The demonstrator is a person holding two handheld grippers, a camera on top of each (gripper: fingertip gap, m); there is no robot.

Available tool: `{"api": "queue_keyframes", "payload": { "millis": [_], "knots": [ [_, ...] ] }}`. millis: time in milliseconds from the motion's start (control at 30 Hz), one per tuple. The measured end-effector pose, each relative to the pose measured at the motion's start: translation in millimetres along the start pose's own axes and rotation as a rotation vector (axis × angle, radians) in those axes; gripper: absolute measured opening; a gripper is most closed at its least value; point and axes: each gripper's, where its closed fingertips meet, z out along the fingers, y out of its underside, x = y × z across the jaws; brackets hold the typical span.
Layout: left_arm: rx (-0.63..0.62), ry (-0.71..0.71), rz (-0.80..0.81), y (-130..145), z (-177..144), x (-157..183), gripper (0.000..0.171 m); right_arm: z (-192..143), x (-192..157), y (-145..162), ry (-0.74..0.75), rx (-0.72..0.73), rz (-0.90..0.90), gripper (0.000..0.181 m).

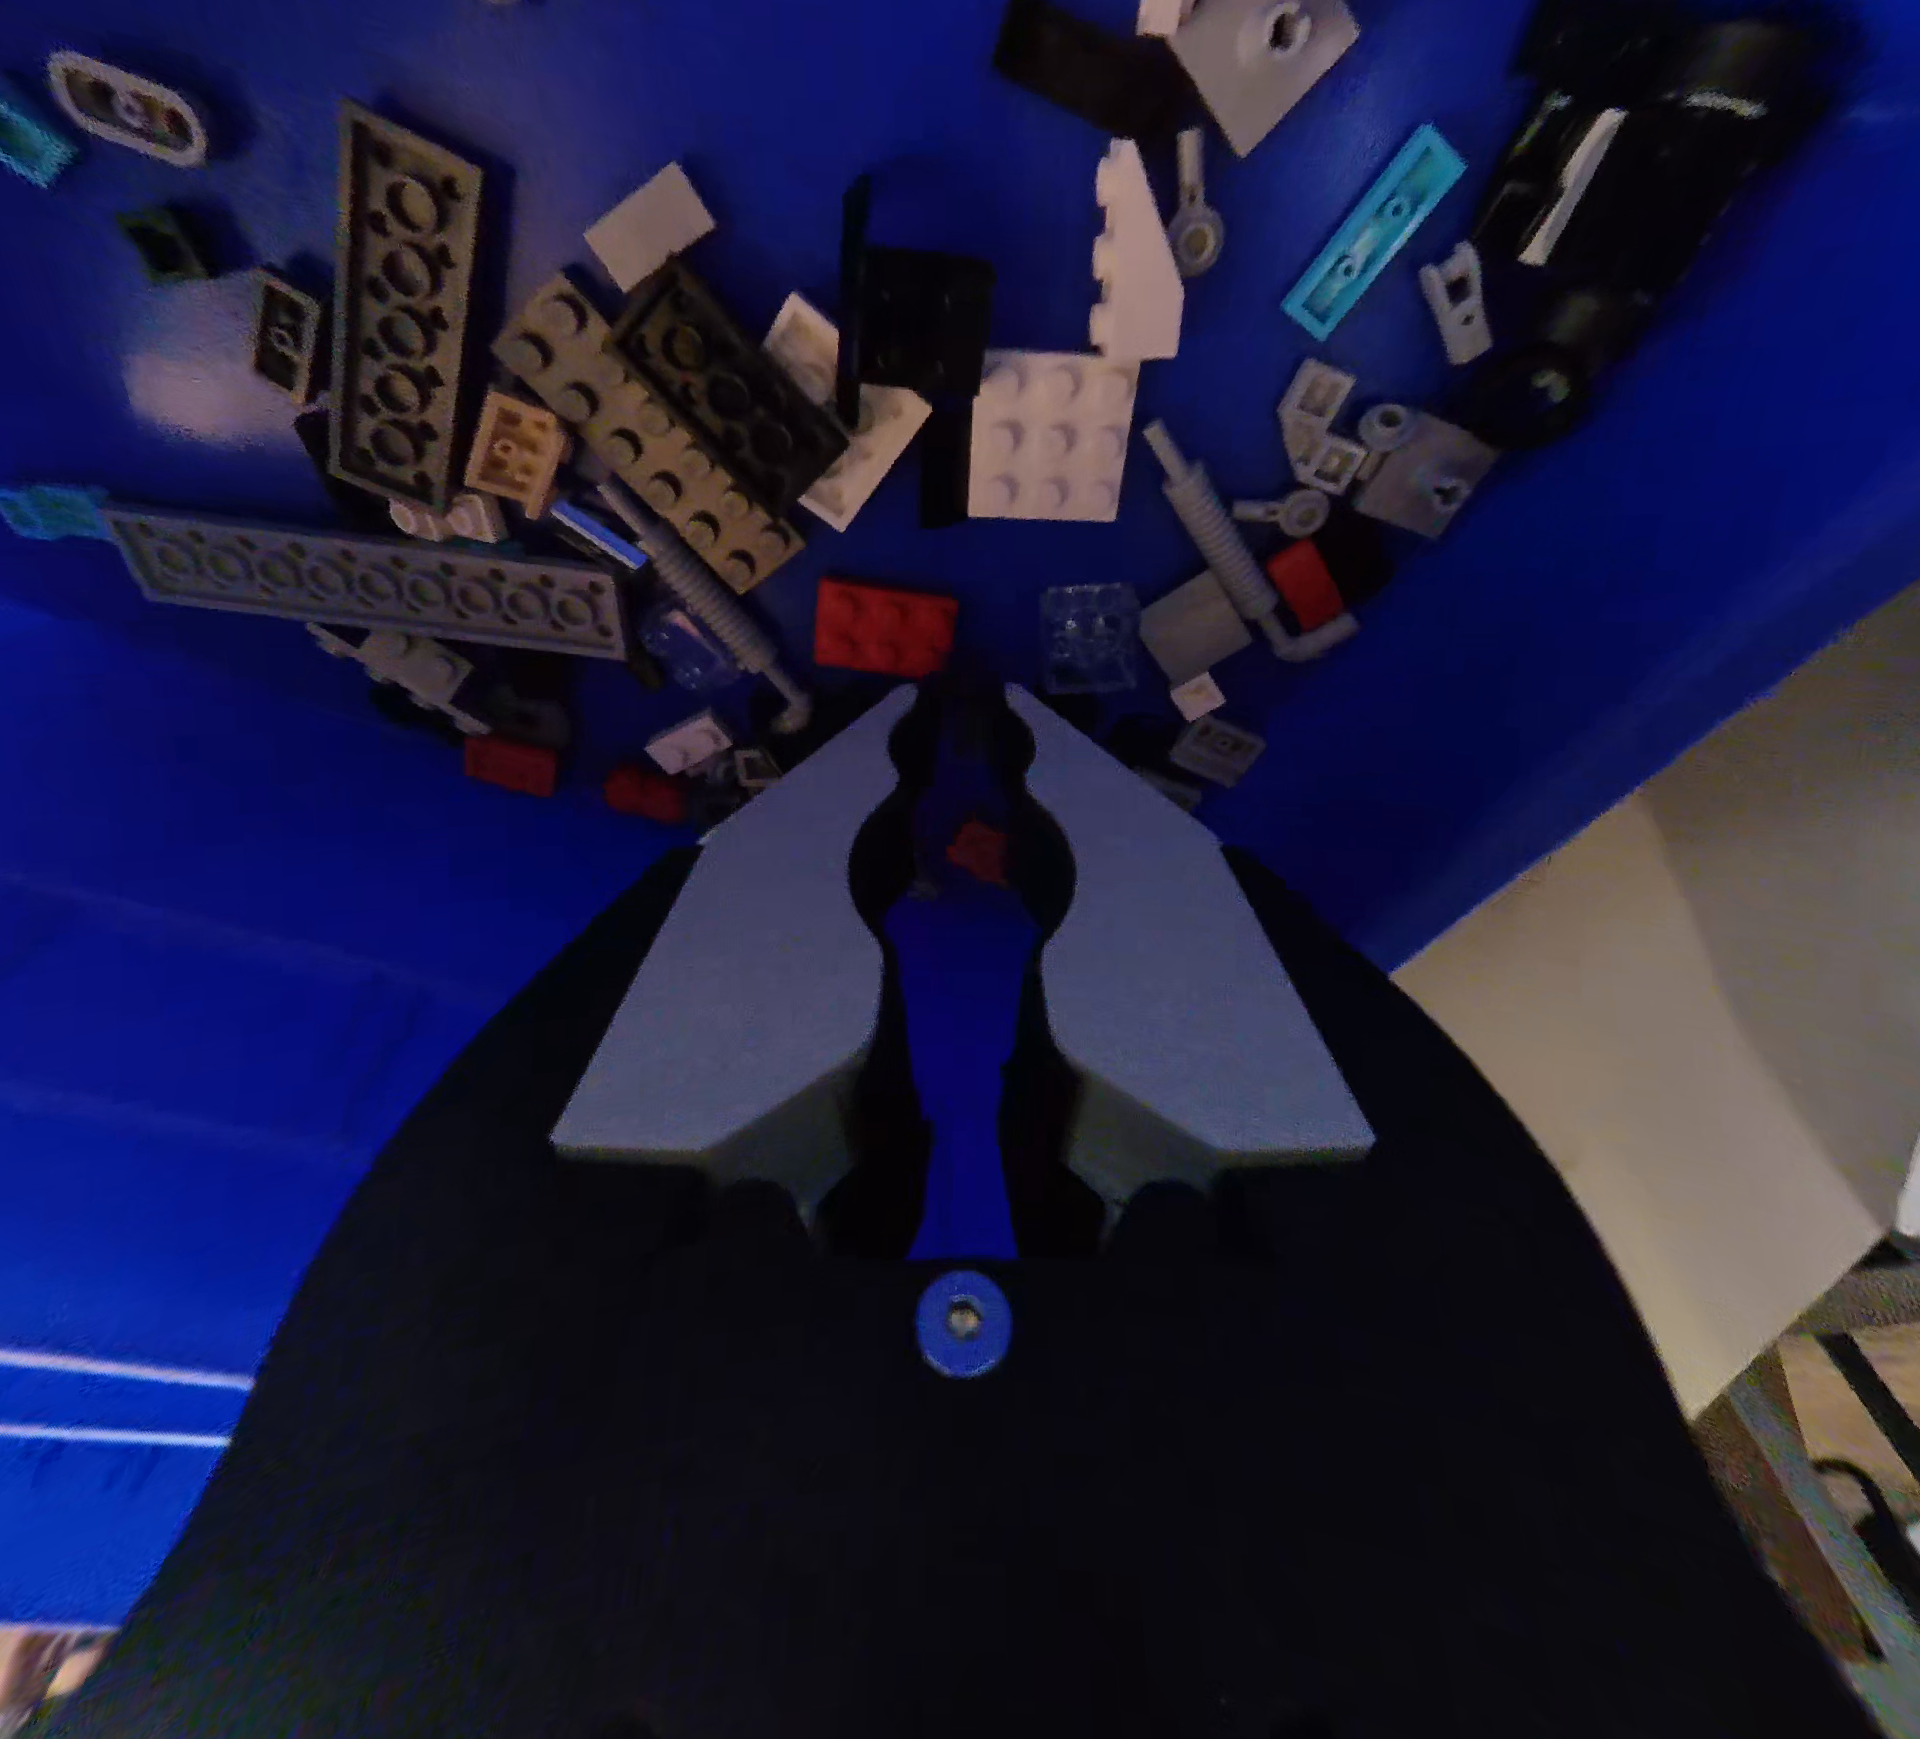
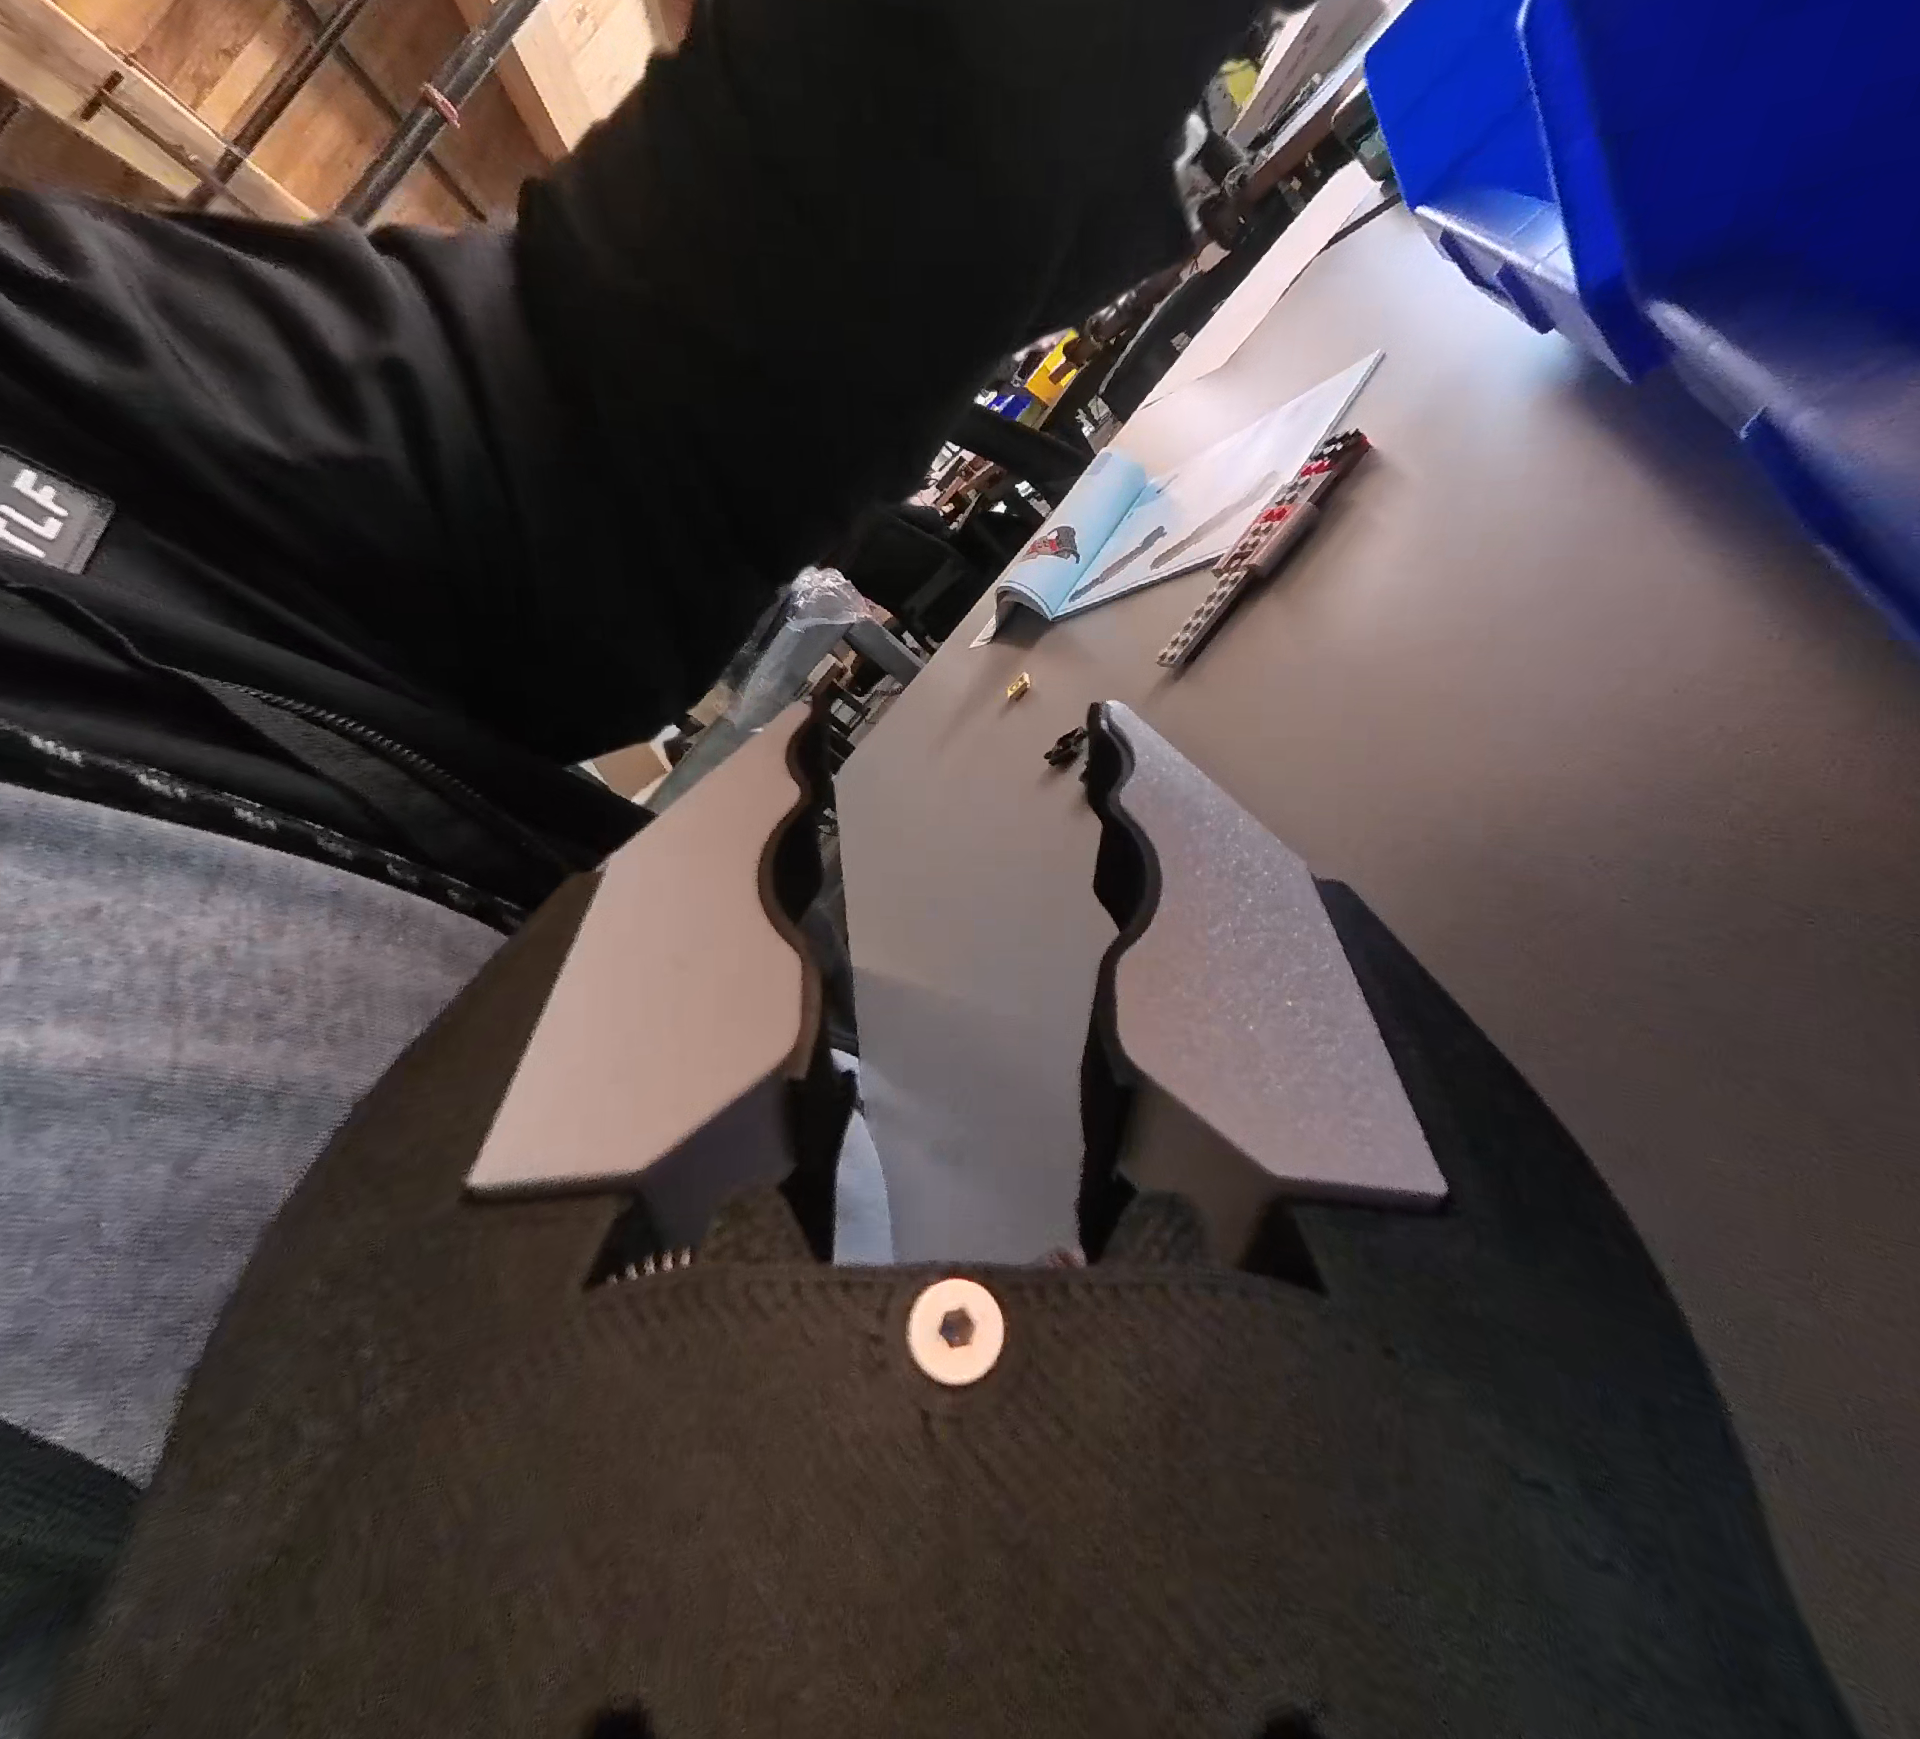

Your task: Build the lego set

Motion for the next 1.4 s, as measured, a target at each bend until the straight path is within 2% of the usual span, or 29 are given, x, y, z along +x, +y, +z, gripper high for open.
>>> {"api": "queue_keyframes", "payload": {
  "millis": [100, 200, 333, 433, 533, 633, 700, 800, 967, 1133, 1200, 1267, 1400],
  "knots": [
    [0.099, -0.002, -0.045, -4, -14, 3, 0.009, 1, 1, 0, 0.009, -0.003, -0.002, 0.052],
    [0.251, -0.013, -0.123, -3, -40, 10, 0.009, 2, 3, 2, 0.023, -0.011, -0.006, 0.052],
    [0.486, -0.025, -0.264, 23, -82, 33, 0.008, 5, 7, 6, 0.058, -0.036, -0.024, 0.052],
    [0.636, -0.043, -0.401, 68, -101, 59, 0.008, 8, 11, 10, 0.1, -0.057, -0.049, 0.052],
    [0.721, -0.06, -0.556, 131, -97, 92, 0.008, 11, 16, 14, 0.158, -0.085, -0.085, 0.052],
    [0.732, -0.058, -0.721, 195, -69, 133, 0.008, 15, 23, 21, 0.226, -0.129, -0.127, 0.052],
    [0.695, -0.052, -0.806, 231, -41, 162, 0.008, 19, 26, 26, 0.26, -0.162, -0.16, 0.052],
    [0.651, -0.037, -0.867, 262, -2, 197, 0.008, 27, 27, 31, 0.269, -0.209, -0.196, 0.052],
    [0.66, -0.073, -0.881, 284, 28, 214, 0.008, 50, 36, 25, 0.304, -0.21, -0.252, 0.051],
    [0.789, -0.064, -0.883, 282, 29, 211, 0.008, 82, 43, 29, 0.338, -0.269, -0.324, 0.051],
    [0.827, -0.08, -0.894, 284, 28, 208, 0.014, 94, 46, 33, 0.343, -0.313, -0.355, 0.051],
    [0.896, -0.086, -0.909, 285, 22, 207, 0.021, 105, 48, 37, 0.341, -0.357, -0.38, 0.051],
    [1.109, -0.119, -0.95, 294, 1, 214, 0.026, 124, 53, 41, 0.314, -0.418, -0.4, 0.052]
  ]
}}
